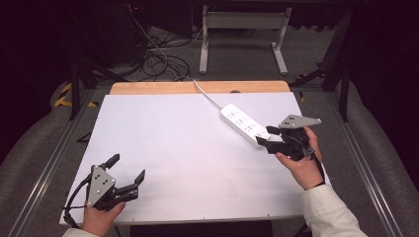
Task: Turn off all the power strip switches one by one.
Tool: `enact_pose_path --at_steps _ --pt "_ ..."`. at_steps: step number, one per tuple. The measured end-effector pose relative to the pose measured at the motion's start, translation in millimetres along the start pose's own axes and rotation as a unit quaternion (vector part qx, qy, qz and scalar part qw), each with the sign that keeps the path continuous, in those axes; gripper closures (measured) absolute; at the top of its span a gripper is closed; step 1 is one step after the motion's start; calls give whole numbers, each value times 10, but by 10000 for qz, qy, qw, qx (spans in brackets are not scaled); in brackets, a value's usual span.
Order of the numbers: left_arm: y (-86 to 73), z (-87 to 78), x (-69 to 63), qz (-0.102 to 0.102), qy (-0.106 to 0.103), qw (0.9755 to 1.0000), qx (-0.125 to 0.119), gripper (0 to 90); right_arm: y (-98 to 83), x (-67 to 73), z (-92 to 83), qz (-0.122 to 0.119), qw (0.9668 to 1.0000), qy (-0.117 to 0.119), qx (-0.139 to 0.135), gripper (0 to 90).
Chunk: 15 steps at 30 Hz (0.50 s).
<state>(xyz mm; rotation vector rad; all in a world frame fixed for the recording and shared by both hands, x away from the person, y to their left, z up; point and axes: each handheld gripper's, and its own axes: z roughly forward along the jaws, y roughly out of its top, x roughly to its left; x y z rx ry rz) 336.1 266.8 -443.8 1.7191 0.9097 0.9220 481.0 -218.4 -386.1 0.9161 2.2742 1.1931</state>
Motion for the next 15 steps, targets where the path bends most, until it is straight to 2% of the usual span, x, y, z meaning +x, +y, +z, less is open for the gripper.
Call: enact_pose_path --at_steps 2,4,6,9,10,11,12,13,14,15 --pt "-1 0 -1 18 -4 10000 6 125 10 -13 10 -7 10000 -23 4 489" --pt "-1 -6 0 20 5 10000 6 126 36 -28 44 -43 9997 -177 156 581" --pt "-2 -6 1 21 3 10000 10 126 43 -27 54 -81 9997 -169 143 594" --pt "-2 -7 1 19 5 10000 5 126 66 -43 57 -106 9996 -219 107 672" --pt "-1 -7 0 25 4 10000 7 126 70 -55 54 -119 9996 -226 115 722" --pt "-1 -7 -2 26 -3 10000 6 126 70 -55 54 -119 9996 -226 115 722" --pt "-1 -6 -4 23 -3 10000 3 126 81 -84 61 -130 9997 -109 146 845" --pt "-1 -5 -5 24 4 10000 -2 126 81 -84 61 -130 9997 -109 146 845" --pt "-1 -5 -4 36 4 10000 0 126 87 -89 67 -49 9998 -93 193 897" --pt "-1 -5 -5 27 4 10000 -1 126 108 -102 84 131 9996 -63 238 900"
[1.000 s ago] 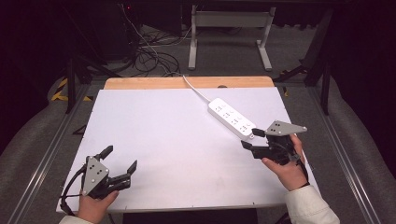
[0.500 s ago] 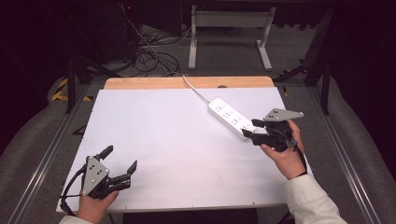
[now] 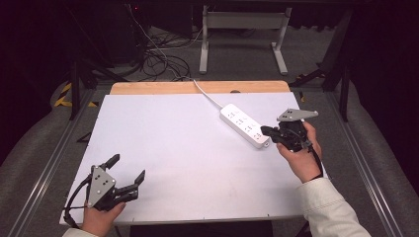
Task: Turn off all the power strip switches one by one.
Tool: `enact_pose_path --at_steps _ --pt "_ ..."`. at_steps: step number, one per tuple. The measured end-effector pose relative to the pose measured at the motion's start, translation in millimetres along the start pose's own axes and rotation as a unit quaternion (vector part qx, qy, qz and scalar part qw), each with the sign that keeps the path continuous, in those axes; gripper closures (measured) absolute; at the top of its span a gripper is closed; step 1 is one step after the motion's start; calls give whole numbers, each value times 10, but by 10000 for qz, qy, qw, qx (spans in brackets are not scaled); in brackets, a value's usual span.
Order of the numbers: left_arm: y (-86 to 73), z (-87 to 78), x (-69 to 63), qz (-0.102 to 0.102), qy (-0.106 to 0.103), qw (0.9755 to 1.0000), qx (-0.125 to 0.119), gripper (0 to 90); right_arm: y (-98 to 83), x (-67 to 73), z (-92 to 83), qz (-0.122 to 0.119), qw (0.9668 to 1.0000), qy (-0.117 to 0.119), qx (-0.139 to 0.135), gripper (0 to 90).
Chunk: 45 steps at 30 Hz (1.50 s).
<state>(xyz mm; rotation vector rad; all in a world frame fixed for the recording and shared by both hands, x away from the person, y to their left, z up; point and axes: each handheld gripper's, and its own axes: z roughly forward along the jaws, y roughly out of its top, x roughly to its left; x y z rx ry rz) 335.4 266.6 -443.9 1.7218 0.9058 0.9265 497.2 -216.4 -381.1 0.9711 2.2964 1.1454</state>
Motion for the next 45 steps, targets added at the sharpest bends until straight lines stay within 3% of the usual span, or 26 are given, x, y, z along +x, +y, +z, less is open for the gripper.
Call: enact_pose_path --at_steps 7,8,10,11,17,28,34,42,45 --pt "-1 2 3 13 2 10000 -1 126 68 -96 78 185 9995 242 106 900" --pt "-1 3 4 11 0 10000 -2 126 94 -121 109 301 9991 223 178 900" --pt "-2 6 4 23 -2 10000 8 126 108 -126 122 306 9992 134 210 900" --pt "-2 6 3 27 -2 10000 8 126 128 -140 145 460 9984 121 307 900" --pt "-4 8 4 32 7 10000 13 126 172 -199 274 284 9974 -147 642 900" --pt "-7 14 4 15 -15 10000 26 126 120 -396 560 321 9937 -500 952 900" --pt "-7 14 6 21 5 10000 14 125 65 -478 706 401 9903 -568 1205 900" --pt "-9 13 8 40 14 10000 29 126 24 -533 792 455 9878 -627 1348 900" --pt "-10 14 5 36 7 10000 37 126 -9 -549 830 583 9861 -525 1467 900"
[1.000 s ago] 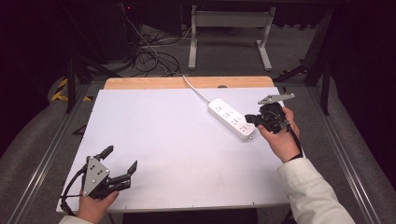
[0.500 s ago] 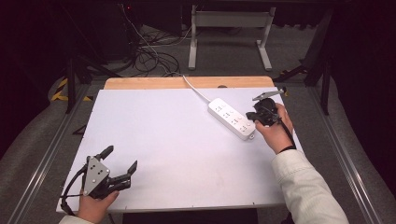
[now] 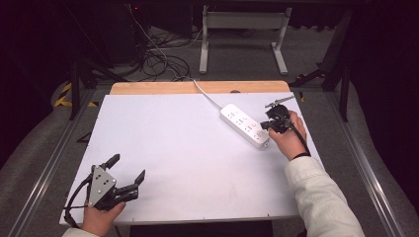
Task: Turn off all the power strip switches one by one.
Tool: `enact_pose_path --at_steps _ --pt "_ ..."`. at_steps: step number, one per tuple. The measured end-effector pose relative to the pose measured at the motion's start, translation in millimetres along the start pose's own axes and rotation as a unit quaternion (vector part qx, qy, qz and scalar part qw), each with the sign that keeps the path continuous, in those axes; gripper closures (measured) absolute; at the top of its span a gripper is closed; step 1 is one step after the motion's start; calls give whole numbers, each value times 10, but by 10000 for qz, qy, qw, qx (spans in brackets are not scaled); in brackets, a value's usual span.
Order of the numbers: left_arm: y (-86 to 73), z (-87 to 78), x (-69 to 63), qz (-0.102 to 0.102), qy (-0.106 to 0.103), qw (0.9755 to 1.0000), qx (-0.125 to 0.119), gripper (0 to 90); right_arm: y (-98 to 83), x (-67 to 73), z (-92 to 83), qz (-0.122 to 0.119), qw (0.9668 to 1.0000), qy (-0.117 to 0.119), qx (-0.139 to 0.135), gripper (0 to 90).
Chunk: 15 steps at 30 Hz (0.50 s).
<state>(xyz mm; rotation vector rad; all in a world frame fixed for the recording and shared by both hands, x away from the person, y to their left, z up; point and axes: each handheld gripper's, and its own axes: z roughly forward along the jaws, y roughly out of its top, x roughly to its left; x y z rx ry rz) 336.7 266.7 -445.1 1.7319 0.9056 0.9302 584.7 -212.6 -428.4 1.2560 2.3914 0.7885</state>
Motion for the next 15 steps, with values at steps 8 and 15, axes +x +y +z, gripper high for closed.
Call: enact_pose_path --at_steps 8,15 --pt "0 -1 -2 7 2 10000 4 126 -37 -2 73 -11 9999 -24 139 900" --pt "2 -3 -6 12 2 10000 -8 126 -41 22 90 -23 9998 -97 180 900"
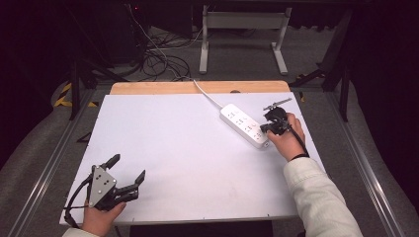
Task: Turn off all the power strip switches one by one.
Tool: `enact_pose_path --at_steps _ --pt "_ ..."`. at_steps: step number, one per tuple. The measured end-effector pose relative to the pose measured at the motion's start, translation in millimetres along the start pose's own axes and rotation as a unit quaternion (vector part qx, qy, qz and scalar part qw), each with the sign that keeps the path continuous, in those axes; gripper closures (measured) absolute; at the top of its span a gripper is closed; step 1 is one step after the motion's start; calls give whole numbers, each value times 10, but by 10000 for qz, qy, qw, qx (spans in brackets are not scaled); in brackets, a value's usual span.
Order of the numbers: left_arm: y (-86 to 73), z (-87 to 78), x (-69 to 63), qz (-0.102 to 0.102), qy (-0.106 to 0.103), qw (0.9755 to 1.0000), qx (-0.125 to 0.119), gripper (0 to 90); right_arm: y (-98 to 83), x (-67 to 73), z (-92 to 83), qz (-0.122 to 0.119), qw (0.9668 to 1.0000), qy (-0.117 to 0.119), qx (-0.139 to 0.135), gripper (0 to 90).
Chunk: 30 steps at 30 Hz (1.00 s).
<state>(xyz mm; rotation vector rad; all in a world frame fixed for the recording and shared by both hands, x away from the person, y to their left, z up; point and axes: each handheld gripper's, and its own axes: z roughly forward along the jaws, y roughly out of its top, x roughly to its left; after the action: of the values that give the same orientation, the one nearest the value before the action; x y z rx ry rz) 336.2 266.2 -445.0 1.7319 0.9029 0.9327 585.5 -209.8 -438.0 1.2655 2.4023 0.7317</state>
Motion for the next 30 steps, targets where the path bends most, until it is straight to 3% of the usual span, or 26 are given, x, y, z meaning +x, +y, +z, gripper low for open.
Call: enact_pose_path --at_steps 16,20,21,22,27,30 --pt "-3 0 -1 15 -21 10000 7 126 16 54 17 33 9998 -191 99 900" --pt "-2 -6 -5 21 -10 10000 -4 126 18 25 30 182 9998 4 81 900" --pt "-2 -11 0 38 4 10000 -1 126 29 59 44 72 9998 -157 119 900" --pt "-3 -11 0 17 -3 10000 -12 126 29 59 44 72 9998 -157 119 900" --pt "-8 -30 6 10 3 10000 -22 125 44 39 40 357 9992 -98 137 900" --pt "-5 -21 14 -16 21 10000 -32 125 81 68 -25 234 9995 -166 -122 900"
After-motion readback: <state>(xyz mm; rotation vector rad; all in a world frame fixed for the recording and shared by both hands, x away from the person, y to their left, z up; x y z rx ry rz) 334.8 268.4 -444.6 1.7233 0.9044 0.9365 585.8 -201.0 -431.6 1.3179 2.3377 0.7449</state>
